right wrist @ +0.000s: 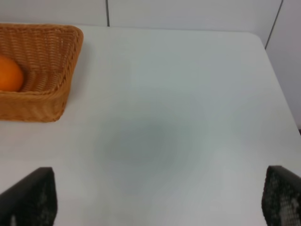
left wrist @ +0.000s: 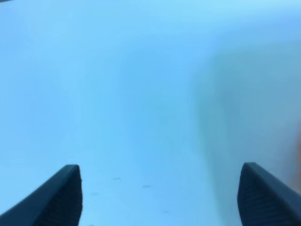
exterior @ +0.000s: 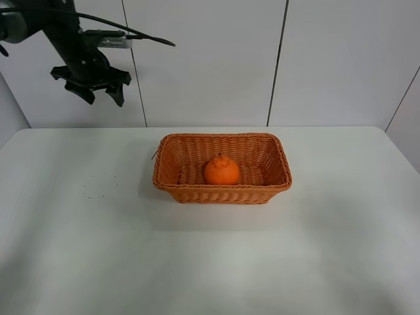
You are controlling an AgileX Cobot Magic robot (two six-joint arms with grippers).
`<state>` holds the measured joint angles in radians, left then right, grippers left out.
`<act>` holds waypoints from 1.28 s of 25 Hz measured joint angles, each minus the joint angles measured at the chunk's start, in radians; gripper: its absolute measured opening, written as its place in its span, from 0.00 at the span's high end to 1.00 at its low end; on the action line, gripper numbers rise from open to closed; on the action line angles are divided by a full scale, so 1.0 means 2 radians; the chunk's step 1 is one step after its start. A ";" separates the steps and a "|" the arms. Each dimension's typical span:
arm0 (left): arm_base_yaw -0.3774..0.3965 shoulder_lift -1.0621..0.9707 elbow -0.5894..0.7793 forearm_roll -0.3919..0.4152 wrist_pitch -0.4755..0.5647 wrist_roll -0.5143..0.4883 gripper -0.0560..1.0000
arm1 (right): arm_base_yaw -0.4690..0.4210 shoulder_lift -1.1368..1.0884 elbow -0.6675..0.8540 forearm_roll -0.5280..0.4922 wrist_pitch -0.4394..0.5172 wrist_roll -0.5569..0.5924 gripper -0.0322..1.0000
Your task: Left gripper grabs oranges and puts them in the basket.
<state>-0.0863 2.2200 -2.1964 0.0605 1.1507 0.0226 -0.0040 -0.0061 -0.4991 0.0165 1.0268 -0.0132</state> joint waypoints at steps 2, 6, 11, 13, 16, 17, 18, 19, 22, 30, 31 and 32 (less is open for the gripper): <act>0.020 0.000 0.001 0.000 0.000 -0.004 0.20 | 0.000 0.000 0.000 0.000 0.000 0.000 0.30; 0.038 0.002 0.002 0.001 0.001 -0.007 0.20 | 0.000 0.000 0.000 0.000 0.000 0.000 0.30; 0.039 -0.011 0.025 -0.010 0.005 -0.008 0.20 | 0.000 0.000 0.000 0.000 0.000 0.000 0.30; 0.039 -0.031 0.054 -0.020 0.006 -0.008 0.20 | 0.000 0.000 0.000 0.000 0.000 0.000 0.30; 0.039 -0.074 0.105 -0.022 0.012 -0.008 0.20 | 0.000 0.000 0.000 0.000 0.000 0.000 0.30; 0.039 -0.090 0.121 -0.021 0.017 -0.008 0.20 | 0.000 0.000 0.000 0.000 0.000 0.000 0.30; 0.039 -0.107 0.137 -0.018 0.018 -0.008 0.20 | 0.000 0.000 0.000 0.000 0.000 0.000 0.30; 0.039 -0.123 0.149 -0.014 0.018 -0.008 0.20 | 0.000 0.000 0.000 0.000 0.000 0.000 0.30; 0.039 -0.172 0.197 -0.008 0.019 -0.008 0.20 | 0.000 0.000 0.000 0.000 0.000 0.000 0.30; 0.039 -0.343 0.373 -0.005 0.019 -0.011 0.20 | 0.000 0.000 0.000 0.000 0.000 0.000 0.30; 0.039 -0.365 0.402 -0.005 0.019 -0.011 0.20 | 0.000 0.000 0.000 0.000 0.000 0.000 0.30; 0.039 -0.393 0.431 -0.005 0.019 -0.011 0.20 | 0.000 0.000 0.000 0.000 0.000 0.000 0.30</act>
<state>-0.0092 1.4338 -1.3351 0.0500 1.1881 0.0000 -0.0040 -0.0061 -0.4991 0.0165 1.0268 -0.0132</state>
